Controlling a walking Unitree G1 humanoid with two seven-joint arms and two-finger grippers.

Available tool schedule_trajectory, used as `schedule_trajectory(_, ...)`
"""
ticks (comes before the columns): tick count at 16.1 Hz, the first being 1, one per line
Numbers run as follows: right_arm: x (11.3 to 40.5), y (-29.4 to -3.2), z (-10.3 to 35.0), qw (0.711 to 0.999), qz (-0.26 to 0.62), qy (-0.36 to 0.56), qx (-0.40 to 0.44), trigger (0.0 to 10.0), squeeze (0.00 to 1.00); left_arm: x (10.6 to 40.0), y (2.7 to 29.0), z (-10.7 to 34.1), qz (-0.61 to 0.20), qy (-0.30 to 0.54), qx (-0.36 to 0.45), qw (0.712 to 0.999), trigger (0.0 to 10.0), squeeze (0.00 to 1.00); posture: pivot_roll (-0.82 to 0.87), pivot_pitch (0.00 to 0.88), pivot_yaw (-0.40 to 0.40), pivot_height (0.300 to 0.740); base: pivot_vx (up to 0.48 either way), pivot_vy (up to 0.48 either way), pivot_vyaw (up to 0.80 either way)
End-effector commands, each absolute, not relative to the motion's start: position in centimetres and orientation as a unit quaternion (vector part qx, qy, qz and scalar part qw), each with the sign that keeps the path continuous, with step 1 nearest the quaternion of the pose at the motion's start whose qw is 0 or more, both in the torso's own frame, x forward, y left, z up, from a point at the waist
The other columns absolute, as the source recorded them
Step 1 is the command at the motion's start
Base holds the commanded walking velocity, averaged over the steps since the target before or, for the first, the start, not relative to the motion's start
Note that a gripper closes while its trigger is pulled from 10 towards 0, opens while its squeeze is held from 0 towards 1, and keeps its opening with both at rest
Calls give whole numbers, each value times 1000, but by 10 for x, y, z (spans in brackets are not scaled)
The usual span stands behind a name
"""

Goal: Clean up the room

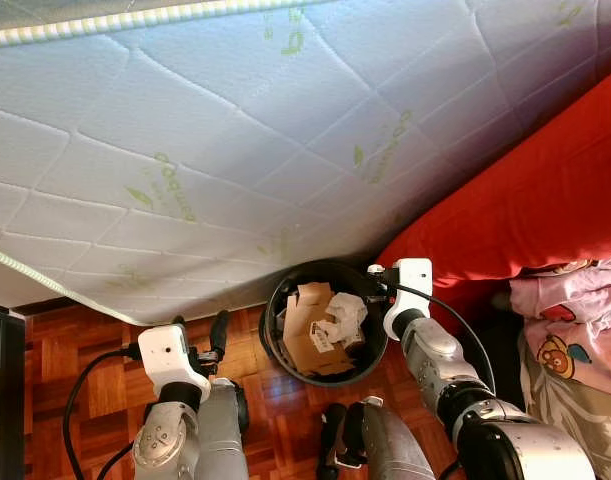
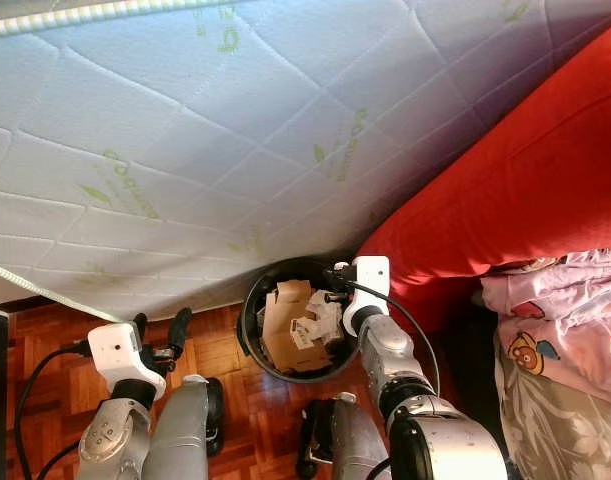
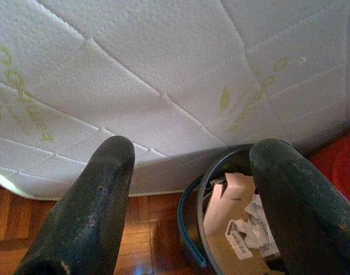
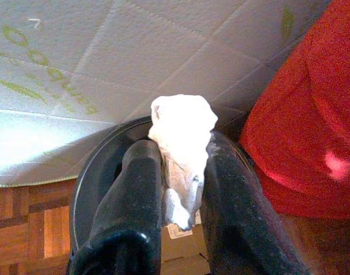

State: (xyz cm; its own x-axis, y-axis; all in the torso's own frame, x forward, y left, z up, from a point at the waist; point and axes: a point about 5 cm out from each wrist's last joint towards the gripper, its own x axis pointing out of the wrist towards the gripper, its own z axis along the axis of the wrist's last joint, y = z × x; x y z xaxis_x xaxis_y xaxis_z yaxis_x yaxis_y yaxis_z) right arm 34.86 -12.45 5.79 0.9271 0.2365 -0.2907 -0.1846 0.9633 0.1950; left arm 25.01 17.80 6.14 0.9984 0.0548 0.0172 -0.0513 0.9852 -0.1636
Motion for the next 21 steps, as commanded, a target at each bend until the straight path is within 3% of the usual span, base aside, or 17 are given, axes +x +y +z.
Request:
schedule_trajectory(1,342,-125,48,975,107,174,82,10000,1000,243,176,55,27,11,-77,997,10000,0,253,423,-101,665,0,0,0)
schedule_trajectory(18,339,-126,42,974,107,195,48,10000,1000,240,172,58,23,26,-82,996,10000,0,245,437,-97,665,0,0,0)
schedule_trajectory(19,338,-125,41,971,113,204,51,10000,675,240,172,58,22,26,-82,996,10000,0,245,437,-98,665,0,0,0)
schedule_trajectory(20,337,-123,39,969,119,211,41,10000,267,240,172,58,22,26,-82,996,10000,0,245,438,-98,665,0,0,0)
schedule_trajectory(21,337,-124,39,971,113,209,23,10000,0,240,173,58,23,27,-81,996,10000,0,245,438,-98,665,0,0,0)
